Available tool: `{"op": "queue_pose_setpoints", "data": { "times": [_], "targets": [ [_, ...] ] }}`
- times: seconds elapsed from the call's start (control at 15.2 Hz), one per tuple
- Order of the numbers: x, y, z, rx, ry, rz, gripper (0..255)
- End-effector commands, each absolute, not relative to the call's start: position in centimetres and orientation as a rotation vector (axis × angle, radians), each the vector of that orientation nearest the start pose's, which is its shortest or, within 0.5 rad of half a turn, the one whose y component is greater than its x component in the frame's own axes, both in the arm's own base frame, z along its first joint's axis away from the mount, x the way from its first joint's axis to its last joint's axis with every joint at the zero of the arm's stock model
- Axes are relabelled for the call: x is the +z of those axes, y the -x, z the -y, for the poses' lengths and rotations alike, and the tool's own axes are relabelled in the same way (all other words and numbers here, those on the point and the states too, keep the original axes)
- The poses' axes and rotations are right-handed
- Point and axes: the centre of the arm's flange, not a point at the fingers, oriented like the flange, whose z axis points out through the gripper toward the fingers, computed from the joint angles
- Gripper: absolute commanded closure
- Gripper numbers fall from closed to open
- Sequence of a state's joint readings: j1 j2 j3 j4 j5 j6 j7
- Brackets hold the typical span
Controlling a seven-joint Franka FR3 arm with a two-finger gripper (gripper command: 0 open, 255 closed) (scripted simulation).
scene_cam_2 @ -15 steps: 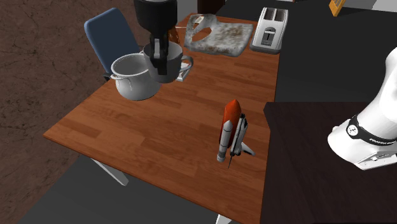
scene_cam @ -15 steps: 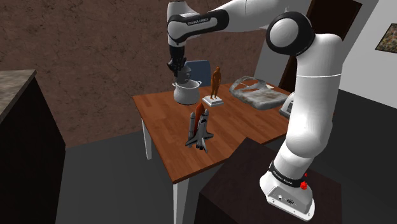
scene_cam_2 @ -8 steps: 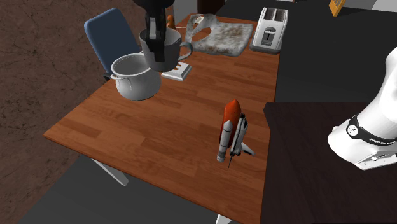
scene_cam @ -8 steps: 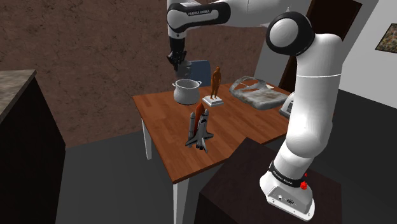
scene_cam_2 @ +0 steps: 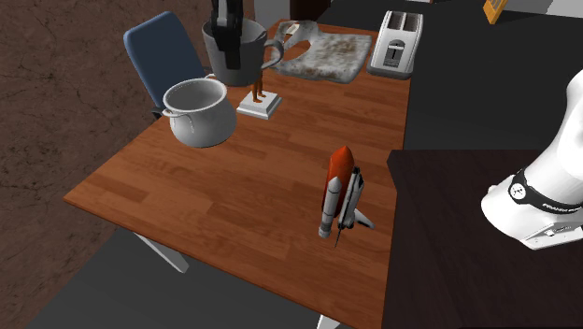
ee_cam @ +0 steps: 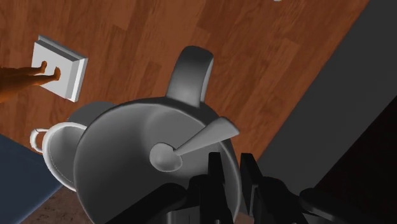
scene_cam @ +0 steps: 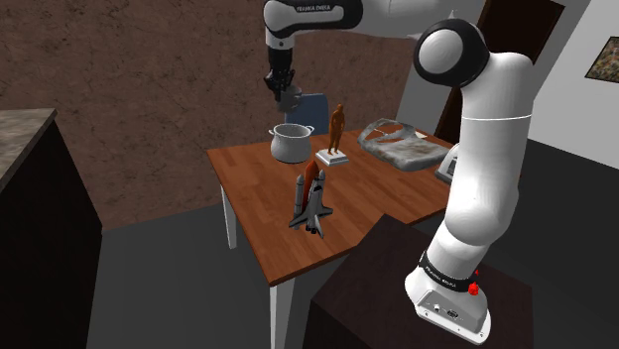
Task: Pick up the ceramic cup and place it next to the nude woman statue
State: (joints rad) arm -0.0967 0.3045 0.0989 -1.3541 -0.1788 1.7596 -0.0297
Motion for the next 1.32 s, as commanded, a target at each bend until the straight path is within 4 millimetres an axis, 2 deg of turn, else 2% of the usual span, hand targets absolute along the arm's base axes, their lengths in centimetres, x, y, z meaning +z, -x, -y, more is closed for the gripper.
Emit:
{"op": "queue_pose_setpoints", "data": {
  "times": [0.0,1.25],
  "targets": [
    [56.5,-65.6,4.8,-0.165,3.286,0.083,255],
    [56.5,-61.5,29.5,-0.165,3.286,0.083,255]
  ]
}}
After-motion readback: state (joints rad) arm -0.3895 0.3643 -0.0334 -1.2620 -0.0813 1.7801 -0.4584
